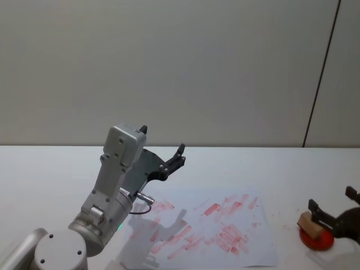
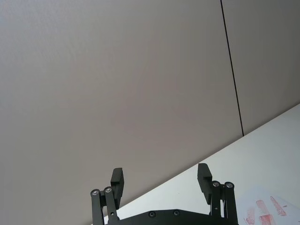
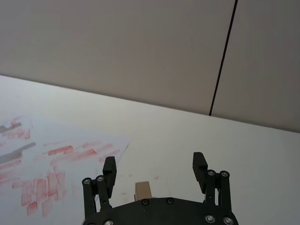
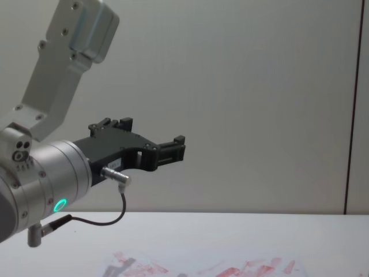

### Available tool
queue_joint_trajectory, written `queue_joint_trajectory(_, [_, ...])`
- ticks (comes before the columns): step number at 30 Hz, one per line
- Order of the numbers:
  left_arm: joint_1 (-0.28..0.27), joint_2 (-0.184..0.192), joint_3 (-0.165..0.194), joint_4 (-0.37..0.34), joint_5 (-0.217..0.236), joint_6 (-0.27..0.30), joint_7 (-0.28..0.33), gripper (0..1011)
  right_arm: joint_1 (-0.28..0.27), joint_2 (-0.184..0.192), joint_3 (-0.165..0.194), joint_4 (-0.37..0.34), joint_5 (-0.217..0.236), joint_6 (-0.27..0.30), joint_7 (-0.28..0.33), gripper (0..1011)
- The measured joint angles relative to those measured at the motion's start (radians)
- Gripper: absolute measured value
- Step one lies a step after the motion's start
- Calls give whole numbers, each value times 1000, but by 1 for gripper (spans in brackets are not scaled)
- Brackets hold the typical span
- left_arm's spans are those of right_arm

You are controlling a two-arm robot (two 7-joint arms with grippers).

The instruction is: Use the one hand to pick up the stamp and affix it onto the A4 paper.

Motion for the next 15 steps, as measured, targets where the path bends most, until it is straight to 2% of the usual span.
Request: queue_joint_trajectory(15, [0, 0, 0, 0, 0, 0, 0, 1003, 25, 9, -8, 54, -55, 82, 64, 1001])
